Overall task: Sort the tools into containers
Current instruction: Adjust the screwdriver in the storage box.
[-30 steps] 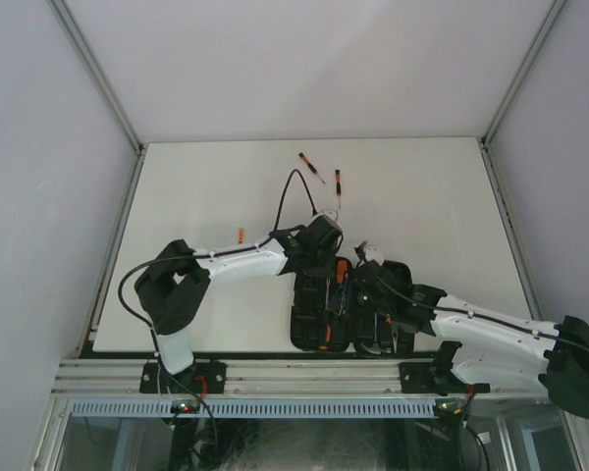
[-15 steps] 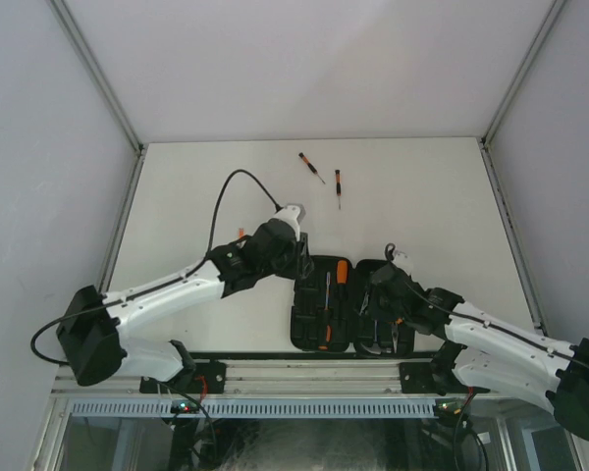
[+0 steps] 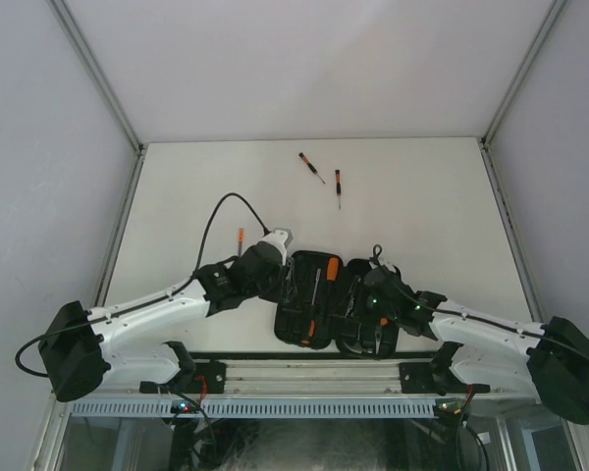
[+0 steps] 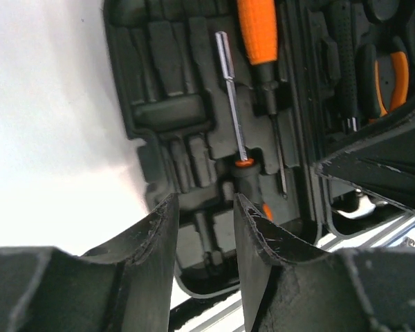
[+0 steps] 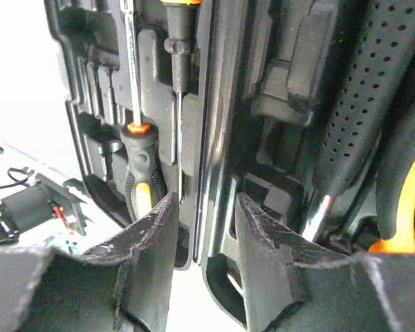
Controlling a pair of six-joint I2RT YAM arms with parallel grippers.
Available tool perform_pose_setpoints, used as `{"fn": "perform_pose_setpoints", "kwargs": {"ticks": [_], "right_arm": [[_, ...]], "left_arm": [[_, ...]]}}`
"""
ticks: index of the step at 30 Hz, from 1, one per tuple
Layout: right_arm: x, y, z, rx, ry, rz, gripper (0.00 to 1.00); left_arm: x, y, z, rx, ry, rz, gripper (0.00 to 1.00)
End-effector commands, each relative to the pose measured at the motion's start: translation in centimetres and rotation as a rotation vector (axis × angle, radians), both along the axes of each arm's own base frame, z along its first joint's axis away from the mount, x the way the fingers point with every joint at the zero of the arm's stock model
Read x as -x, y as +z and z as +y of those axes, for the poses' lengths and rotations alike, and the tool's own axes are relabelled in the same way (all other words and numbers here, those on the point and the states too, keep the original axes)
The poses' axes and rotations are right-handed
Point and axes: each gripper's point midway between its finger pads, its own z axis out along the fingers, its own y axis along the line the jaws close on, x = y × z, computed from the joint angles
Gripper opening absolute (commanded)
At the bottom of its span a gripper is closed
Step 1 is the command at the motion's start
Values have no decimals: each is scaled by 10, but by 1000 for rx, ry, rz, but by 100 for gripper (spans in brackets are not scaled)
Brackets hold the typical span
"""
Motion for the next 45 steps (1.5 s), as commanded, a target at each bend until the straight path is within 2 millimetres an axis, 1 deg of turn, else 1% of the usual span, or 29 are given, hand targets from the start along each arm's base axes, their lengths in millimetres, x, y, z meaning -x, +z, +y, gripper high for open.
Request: {"fn": "perform_pose_setpoints", "kwargs": {"ticks": [1, 3, 5, 7, 9, 11, 14, 20, 23, 25, 28, 33, 40, 45], "right_arm": [[-16, 43, 51, -252, 9, -64, 37], [-15, 52, 64, -307, 51, -78, 37], [-14, 58, 72, -331, 94, -102, 37], [-17, 57, 67, -289, 84, -125, 36], [-21, 52, 53, -212, 32, -144, 37], [-25, 46, 34, -137, -27, -160, 37], [-31, 50, 11, -86, -116, -197, 37], [-48, 71, -15, -52, -224, -331, 37], [-57, 77, -32, -7, -277, -393, 36], [-60, 79, -39, -3, -291, -398, 37], [-61, 83, -38, -27, -249, -399, 37], [-59, 78, -34, -24, -223, -383, 37], [-57, 76, -32, -21, -212, -364, 36], [-57, 75, -30, -17, -202, -356, 36]], "left_arm": [[13, 2, -3, -8, -52, -14, 42], [16, -3, -3, -20, -55, -3, 42], [18, -8, -2, -39, -57, 7, 42], [20, -12, -1, -53, -58, 11, 42], [23, -14, -1, -55, -61, 14, 42], [26, -16, -2, -60, -62, 20, 41], [31, -24, -2, -81, -65, 32, 39], [39, -38, -12, -97, -77, 61, 37], [40, -47, -12, -116, -72, 75, 36], [40, -51, -12, -112, -45, 91, 36], [37, -51, -11, -119, -28, 82, 36], [28, -45, -19, -125, -15, 60, 36], [19, -46, -26, -145, -8, 47, 34], [17, -50, -30, -154, -13, 51, 34]]}}
